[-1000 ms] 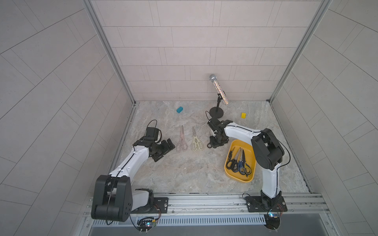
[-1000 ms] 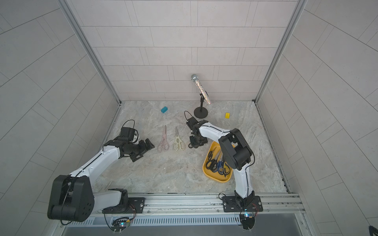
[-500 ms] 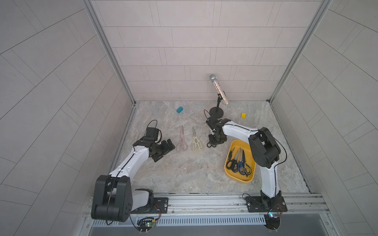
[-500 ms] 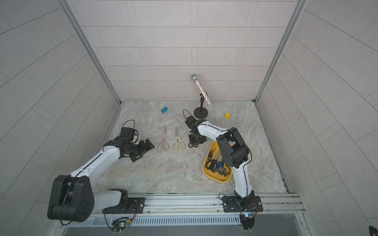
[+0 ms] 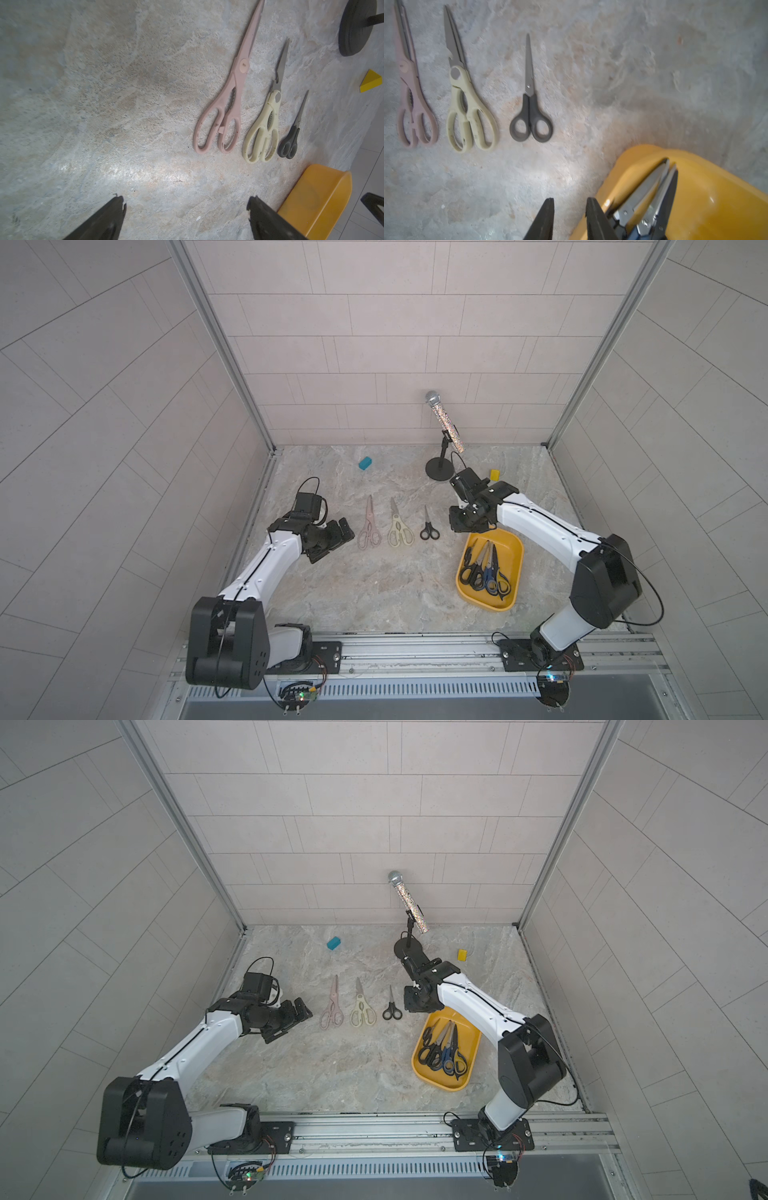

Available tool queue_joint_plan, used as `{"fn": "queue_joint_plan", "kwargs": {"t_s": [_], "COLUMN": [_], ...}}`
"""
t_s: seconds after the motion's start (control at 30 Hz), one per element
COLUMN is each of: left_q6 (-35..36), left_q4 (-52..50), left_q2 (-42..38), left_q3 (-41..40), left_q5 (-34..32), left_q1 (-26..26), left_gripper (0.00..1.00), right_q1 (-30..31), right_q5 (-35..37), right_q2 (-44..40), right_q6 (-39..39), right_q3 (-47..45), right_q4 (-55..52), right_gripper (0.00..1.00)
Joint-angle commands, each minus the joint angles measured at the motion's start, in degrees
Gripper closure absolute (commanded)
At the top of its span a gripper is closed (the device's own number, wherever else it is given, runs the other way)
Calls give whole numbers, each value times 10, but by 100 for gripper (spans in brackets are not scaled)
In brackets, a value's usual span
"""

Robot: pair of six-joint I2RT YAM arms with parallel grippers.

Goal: Take the scissors out of the storage box
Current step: Pick up the scissors from the storage box.

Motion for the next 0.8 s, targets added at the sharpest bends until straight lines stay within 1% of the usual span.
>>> {"fn": "queue_joint_plan", "kwargs": {"t_s": [0.0,0.1,0.2,0.37,0.53,0.77], "left_q6": [8,10,15,17,14,8], "left_q4": [-4,0,1,1,2,1], "left_q2": [14,25,34,39,40,32], "left_q3": [8,9,14,19,18,16], "left_q5": [3,9,11,13,13,16], "left_q1": [-4,-10,-12,-14,-15,-15], "left_gripper": [0,0,0,0,0,0], "right_q1": [-19,-32,-35,-35,-35,-35], "right_q5": [0,8,16,12,14,4], "right_q2": [-59,-101,-123,-151,-160,-131], "right_q6": [23,20,20,40,52,50], "right_q3": [-48,-84,-114,-166,-201,-220], "right_q4": [-62,-109,-145,-169,-161,-119], "right_gripper": [69,69,69,70,70,71]}}
